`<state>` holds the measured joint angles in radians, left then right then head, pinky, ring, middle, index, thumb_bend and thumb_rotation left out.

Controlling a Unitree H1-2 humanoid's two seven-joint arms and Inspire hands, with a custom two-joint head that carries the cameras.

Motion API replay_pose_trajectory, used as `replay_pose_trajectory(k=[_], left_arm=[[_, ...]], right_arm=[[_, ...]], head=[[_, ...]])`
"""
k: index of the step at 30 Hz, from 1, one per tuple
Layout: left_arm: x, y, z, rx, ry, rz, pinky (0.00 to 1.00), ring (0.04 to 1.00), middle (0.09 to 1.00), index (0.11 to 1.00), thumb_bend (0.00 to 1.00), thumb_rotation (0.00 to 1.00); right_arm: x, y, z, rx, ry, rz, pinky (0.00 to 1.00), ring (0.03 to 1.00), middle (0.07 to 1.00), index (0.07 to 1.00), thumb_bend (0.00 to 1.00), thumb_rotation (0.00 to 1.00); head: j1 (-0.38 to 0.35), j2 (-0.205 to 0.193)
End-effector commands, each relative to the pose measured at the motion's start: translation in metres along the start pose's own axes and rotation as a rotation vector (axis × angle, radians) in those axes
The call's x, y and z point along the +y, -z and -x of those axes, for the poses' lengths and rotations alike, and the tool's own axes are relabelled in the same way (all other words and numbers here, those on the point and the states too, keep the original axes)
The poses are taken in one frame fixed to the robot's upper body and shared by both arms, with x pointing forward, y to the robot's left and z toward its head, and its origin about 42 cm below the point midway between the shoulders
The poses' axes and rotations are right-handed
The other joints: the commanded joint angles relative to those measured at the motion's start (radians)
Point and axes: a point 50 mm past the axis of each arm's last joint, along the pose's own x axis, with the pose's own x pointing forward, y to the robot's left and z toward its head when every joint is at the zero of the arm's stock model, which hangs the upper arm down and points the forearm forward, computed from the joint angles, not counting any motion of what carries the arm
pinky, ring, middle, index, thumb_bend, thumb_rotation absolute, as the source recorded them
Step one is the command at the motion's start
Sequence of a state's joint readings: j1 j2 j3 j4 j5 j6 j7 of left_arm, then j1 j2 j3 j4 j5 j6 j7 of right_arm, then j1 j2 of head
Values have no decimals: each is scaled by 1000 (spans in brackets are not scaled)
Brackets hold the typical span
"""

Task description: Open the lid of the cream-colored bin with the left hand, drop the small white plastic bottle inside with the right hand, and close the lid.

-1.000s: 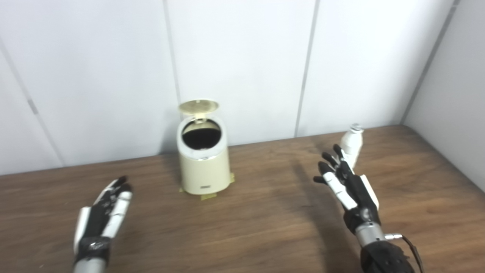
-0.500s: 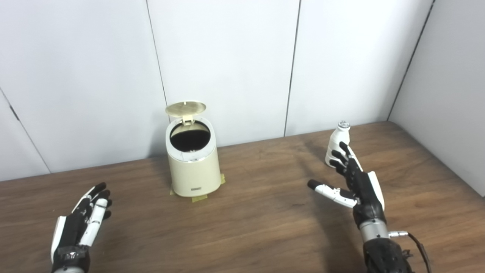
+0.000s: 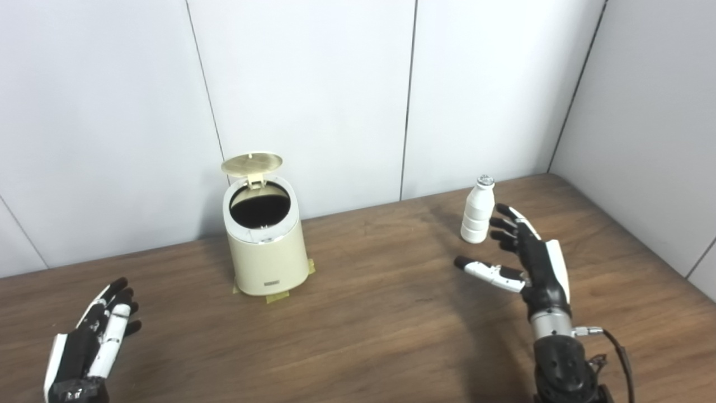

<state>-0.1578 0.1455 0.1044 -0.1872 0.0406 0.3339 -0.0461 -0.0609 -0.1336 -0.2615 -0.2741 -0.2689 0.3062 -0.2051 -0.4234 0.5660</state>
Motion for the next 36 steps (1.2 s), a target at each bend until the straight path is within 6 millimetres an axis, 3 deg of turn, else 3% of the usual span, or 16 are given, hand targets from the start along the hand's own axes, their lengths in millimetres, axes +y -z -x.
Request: replay_pose_trajectory(k=[1, 3, 10, 12, 22, 31, 36], left_arm=[[3, -24, -8, -86, -6, -34, 825, 869, 896, 921, 372, 725], [4, -26, -8, -81, -6, -38, 887, 879, 900, 921, 377, 739], [6, -29, -5, -75, -1, -49, 929, 904, 909, 931, 356, 740], [6, -30, -5, -70, 2, -54, 923, 908, 913, 932, 361, 751], [11, -36, -3, -65, 21, -70, 898, 903, 912, 938, 334, 720], [10, -38, -2, -62, 20, -69, 910, 916, 918, 940, 319, 687], [10, -42, -1, -65, 19, -88, 930, 926, 913, 930, 284, 692]], right_arm=[[-12, -20, -11, -89, 58, -4, 758, 754, 778, 836, 777, 208], [-16, -20, -14, -92, 76, -9, 745, 746, 771, 829, 769, 196], [-31, -15, -30, -121, 110, 7, 762, 758, 804, 838, 766, 121], [-34, -14, -35, -126, 112, 30, 779, 771, 811, 836, 767, 130], [-44, -14, -67, -78, 122, 131, 677, 784, 860, 909, 886, 219], [-40, -24, -90, -71, 55, 196, 853, 935, 960, 977, 934, 175], [-35, -28, -102, -59, 15, 210, 883, 963, 988, 994, 957, 179]], head=[[-4, 0], [-7, 1], [-11, 3], [-13, 5], [-18, 10], [-14, 16], [-14, 20]])
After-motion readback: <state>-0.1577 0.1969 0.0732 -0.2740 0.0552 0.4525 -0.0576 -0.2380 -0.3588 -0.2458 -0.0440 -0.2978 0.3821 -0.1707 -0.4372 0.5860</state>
